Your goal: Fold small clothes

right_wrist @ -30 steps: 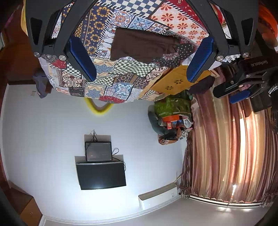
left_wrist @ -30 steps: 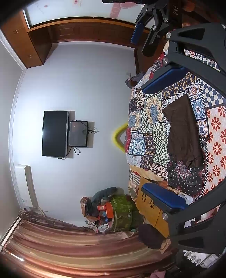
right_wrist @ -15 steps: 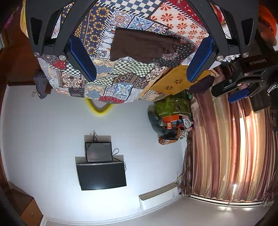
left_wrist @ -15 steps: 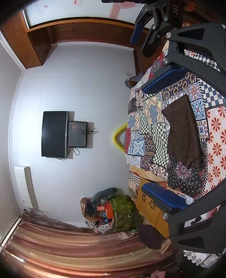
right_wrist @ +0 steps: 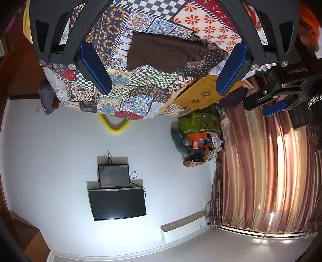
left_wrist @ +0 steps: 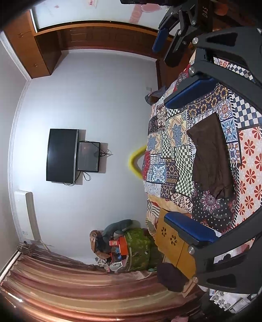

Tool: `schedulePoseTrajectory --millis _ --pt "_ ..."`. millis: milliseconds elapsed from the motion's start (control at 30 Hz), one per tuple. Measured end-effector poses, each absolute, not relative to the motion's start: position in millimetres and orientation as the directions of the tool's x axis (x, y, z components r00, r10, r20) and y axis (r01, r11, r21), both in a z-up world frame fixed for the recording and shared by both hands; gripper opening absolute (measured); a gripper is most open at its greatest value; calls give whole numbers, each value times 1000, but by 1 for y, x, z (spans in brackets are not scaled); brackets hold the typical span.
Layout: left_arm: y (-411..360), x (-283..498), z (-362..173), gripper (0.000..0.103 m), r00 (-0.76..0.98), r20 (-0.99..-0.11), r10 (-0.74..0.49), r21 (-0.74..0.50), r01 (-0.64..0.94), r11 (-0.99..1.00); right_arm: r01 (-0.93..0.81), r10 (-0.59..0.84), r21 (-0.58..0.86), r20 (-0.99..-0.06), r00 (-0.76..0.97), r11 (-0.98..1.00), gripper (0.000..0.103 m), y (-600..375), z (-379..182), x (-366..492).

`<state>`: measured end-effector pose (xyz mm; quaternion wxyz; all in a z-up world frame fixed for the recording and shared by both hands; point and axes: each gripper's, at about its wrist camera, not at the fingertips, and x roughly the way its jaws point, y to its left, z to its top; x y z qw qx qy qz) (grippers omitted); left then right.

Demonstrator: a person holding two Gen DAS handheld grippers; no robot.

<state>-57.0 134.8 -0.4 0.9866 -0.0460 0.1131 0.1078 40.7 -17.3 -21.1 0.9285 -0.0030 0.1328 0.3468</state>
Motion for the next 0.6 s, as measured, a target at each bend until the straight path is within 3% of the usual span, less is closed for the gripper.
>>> schedulePoseTrajectory --millis 600 --pt "138 -54 -2 103 951 -242 192 -65 -213 975 -647 643 82 -256 721 758 103 -13 -22 42"
